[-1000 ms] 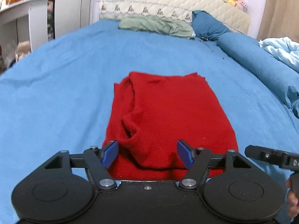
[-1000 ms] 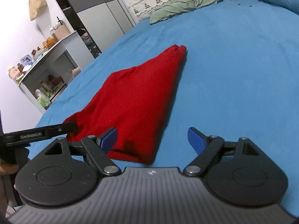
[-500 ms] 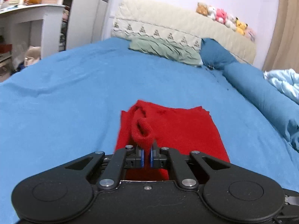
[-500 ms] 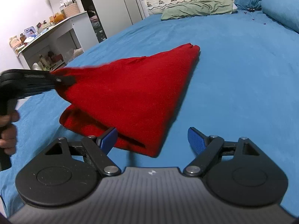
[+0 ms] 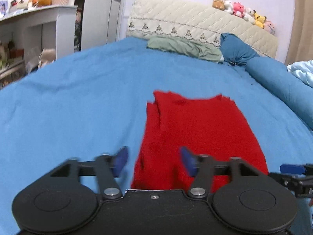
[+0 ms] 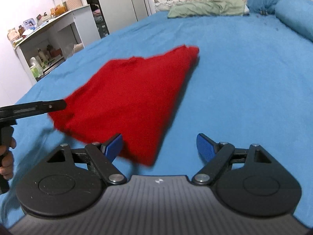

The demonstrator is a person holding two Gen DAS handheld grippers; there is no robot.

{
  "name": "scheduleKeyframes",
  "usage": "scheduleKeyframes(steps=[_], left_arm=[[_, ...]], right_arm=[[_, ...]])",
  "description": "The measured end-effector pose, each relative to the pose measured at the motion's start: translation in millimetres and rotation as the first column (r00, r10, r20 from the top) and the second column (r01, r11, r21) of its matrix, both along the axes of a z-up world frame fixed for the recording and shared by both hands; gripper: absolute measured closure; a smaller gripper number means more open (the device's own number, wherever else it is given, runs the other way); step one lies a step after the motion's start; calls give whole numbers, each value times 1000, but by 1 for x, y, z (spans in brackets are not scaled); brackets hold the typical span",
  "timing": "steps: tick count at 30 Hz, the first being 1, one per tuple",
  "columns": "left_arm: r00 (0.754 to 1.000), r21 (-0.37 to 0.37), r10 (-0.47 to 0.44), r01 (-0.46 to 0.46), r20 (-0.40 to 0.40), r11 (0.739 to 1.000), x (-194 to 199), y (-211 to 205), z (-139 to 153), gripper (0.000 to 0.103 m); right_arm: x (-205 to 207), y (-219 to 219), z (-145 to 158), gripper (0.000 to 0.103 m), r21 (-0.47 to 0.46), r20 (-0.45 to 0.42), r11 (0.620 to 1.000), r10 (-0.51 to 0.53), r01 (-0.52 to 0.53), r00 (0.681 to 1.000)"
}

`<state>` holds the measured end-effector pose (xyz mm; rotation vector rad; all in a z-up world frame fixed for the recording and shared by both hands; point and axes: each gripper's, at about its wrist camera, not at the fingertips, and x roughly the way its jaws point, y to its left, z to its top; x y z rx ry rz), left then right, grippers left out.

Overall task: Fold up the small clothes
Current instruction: 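Pinch the folded sweater edge with the left gripper, tuck it, release, then move both open grippers to the folded sweater's side edge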

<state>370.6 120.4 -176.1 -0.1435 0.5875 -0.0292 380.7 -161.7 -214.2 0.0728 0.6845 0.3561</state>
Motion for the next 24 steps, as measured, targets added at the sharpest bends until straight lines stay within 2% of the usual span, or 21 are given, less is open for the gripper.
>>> scheduleKeyframes(steps=[2,4,7,10,14,19,23,24], left_arm=[[1000,4,-19,20,-22,1000,25,4,4,27],[998,-11,-44,44,-52,999,50,9,4,27],[989,-81,-101,93,-104,992,82,15,2,27],[978,-130,-144,124,-150,984,103,18,0,27],[959,-196,-193,152,-206,969,116,20,-6,27],[934,-260,-228,156,-274,953,127,25,-21,28],[931,-292,-239,156,-274,944,127,30,-30,29],[933,-291,-241,159,-269,943,126,31,-31,30]], right_arm=[[21,4,10,5,-4,0,1000,-10,10,1000],[45,3,14,5,43,-49,999,-26,28,998],[80,-1,14,5,99,-141,993,-43,58,989],[100,-6,12,5,140,-196,987,-47,75,979],[120,-14,11,5,211,-256,972,-43,99,966],[140,-12,2,6,254,-324,959,-35,122,946],[145,-6,-12,12,265,-345,958,-11,108,939],[144,-4,-14,16,260,-336,960,-11,104,942]])
